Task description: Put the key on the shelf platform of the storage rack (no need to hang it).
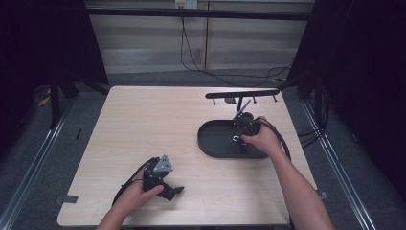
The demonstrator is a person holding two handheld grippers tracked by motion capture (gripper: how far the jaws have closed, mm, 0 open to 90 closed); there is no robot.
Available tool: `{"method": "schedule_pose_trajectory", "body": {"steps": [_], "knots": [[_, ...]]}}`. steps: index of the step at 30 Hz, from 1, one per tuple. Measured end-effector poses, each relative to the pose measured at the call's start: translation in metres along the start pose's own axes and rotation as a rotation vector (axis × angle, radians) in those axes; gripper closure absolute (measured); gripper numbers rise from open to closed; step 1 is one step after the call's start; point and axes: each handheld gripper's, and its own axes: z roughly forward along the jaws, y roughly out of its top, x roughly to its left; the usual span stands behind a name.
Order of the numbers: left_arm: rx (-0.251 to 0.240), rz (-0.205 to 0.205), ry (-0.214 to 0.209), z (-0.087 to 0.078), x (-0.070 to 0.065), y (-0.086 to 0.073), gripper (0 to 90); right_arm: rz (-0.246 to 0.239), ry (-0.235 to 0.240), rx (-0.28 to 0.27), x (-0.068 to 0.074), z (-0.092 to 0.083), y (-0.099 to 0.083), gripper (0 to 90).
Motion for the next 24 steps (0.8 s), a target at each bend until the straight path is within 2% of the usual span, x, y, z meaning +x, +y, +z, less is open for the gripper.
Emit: {"method": "schedule_pose_trajectory", "body": {"steps": [11, 18, 24], "knots": [[0.001, 0.0, 0.003, 0.0, 0.0, 0.0, 0.0, -0.01, -0.002, -0.037, 0.003, -0.008, -0.004, 48.0], [0.0, 0.001, 0.003, 0.0, 0.0, 0.0, 0.0, -0.002, 0.02, -0.046, 0.009, -0.014, -0.006, 38.5], [0.001, 0.0, 0.003, 0.0, 0.0, 0.0, 0.0, -0.008, 0.036, -0.052, 0.012, -0.018, -0.008, 34.7]]}}
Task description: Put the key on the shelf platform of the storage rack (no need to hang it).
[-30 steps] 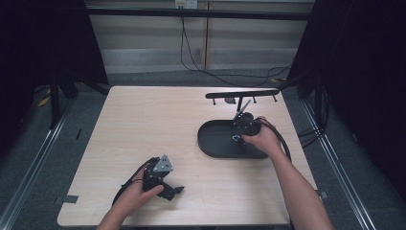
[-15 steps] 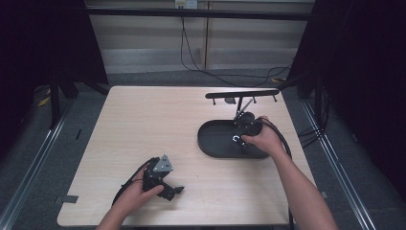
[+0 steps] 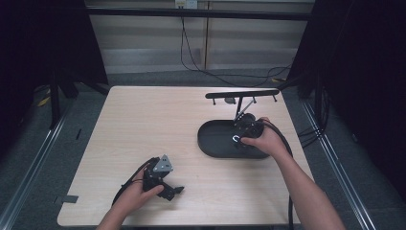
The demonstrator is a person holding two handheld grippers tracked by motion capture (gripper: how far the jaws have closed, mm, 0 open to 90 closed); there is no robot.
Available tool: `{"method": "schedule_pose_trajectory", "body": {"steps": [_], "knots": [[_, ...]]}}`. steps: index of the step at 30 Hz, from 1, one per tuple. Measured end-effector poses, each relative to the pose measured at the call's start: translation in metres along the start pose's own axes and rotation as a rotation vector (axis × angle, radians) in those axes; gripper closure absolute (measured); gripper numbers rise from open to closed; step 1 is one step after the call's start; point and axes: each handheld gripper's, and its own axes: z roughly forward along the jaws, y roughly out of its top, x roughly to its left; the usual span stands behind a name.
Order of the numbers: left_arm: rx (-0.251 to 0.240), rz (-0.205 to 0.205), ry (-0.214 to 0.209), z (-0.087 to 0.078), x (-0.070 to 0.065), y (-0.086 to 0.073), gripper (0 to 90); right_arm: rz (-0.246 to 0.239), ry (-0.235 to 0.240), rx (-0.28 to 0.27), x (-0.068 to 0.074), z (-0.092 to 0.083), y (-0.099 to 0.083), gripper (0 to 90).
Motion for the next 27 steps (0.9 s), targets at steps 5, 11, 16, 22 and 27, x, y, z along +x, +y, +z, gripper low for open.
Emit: {"method": "schedule_pose_trajectory", "body": {"steps": [5, 11, 16, 22, 27], "knots": [[0.0, 0.0, 0.0, 0.0, 0.0, 0.0, 0.0, -0.008, 0.017, 0.006, 0.004, -0.004, -0.003, 32.7], [0.0, 0.0, 0.0, 0.0, 0.0, 0.0, 0.0, -0.014, 0.033, 0.005, 0.009, -0.007, -0.008, 32.4], [-0.003, -0.001, -0.001, 0.0, 0.0, 0.0, 0.0, -0.026, 0.041, -0.006, 0.012, -0.012, -0.011, 32.4], [0.0, -0.001, 0.0, 0.0, 0.0, 0.0, 0.0, -0.026, 0.056, 0.001, 0.018, -0.015, -0.015, 31.4], [0.002, 0.0, 0.002, 0.0, 0.0, 0.0, 0.0, -0.051, 0.051, 0.0, 0.024, -0.016, -0.018, 31.4]]}}
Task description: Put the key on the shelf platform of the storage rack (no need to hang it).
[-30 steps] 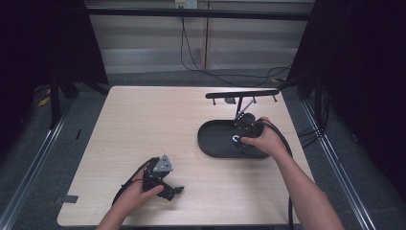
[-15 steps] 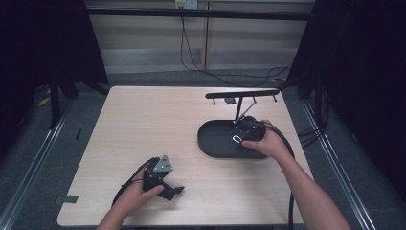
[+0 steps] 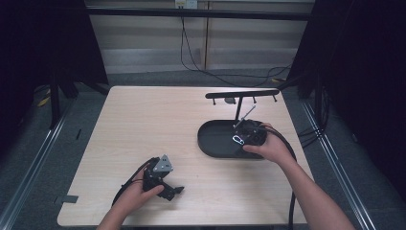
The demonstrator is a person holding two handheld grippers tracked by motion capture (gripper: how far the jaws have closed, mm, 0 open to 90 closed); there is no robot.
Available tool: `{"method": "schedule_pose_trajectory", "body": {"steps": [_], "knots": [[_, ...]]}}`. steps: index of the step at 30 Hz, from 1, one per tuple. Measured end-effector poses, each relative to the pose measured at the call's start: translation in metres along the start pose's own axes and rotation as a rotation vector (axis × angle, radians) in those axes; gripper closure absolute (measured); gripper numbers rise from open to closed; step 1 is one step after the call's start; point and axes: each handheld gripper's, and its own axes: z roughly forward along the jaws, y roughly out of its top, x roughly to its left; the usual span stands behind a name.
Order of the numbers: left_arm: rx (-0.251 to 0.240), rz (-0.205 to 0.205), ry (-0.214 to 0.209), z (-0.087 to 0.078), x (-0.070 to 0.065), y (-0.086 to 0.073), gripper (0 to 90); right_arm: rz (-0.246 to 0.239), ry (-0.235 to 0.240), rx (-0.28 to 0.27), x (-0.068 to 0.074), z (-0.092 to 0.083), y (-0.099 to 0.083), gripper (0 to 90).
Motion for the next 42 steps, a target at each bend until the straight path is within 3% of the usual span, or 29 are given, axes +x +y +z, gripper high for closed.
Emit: {"method": "schedule_pose_trajectory", "body": {"steps": [16, 23, 28, 30, 31, 42], "knots": [[-0.003, 0.0, -0.003, 0.0, 0.0, 0.0, 0.0, -0.058, -0.002, 0.003, 0.012, -0.008, -0.011, 31.3], [-0.002, 0.0, -0.003, 0.0, 0.0, 0.0, 0.0, -0.059, 0.001, 0.005, 0.014, -0.011, -0.019, 30.8], [-0.005, -0.001, -0.003, 0.0, 0.0, 0.0, 0.0, -0.085, -0.002, -0.003, 0.017, -0.012, -0.024, 30.8], [-0.002, 0.0, -0.003, 0.0, 0.0, 0.0, 0.0, -0.073, -0.001, 0.001, 0.02, -0.013, -0.025, 30.8], [-0.003, 0.0, -0.003, 0.0, 0.0, 0.0, 0.0, -0.093, -0.002, -0.004, 0.02, -0.012, -0.027, 30.8], [-0.002, 0.0, -0.002, 0.0, 0.0, 0.0, 0.0, -0.071, 0.005, -0.004, 0.021, -0.012, -0.041, 30.5]]}}
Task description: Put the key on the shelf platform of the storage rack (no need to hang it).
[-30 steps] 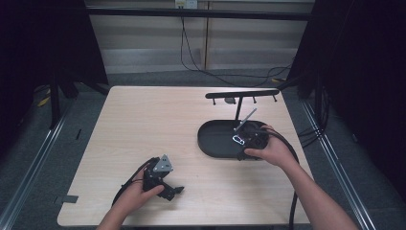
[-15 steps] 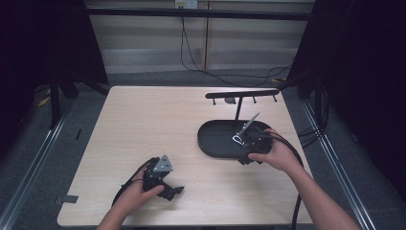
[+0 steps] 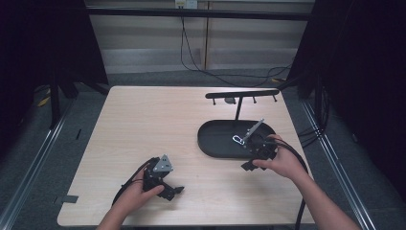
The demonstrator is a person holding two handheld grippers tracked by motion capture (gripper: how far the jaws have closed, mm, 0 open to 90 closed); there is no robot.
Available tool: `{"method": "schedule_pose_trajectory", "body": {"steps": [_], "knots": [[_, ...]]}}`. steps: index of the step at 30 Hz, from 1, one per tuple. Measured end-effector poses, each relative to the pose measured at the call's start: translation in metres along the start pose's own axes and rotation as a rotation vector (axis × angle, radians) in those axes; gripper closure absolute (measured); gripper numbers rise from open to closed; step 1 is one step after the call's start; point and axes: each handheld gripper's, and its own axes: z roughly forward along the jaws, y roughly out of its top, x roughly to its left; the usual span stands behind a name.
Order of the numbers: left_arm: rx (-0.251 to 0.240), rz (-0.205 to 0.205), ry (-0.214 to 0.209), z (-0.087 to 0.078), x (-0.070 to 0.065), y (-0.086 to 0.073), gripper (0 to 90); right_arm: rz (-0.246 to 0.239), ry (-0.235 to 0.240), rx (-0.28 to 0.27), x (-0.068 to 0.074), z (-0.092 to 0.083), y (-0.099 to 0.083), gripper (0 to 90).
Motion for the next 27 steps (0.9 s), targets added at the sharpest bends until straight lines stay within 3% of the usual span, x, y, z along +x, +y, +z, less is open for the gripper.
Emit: {"method": "schedule_pose_trajectory", "body": {"steps": [15, 27], "knots": [[-0.001, 0.0, 0.0, 0.0, 0.0, 0.0, 0.0, -0.016, 0.017, -0.024, 0.006, -0.003, -0.017, 29.5], [0.0, 0.0, 0.0, 0.0, 0.0, 0.0, 0.0, 0.011, 0.037, -0.043, 0.004, 0.001, -0.038, 29.6]]}}
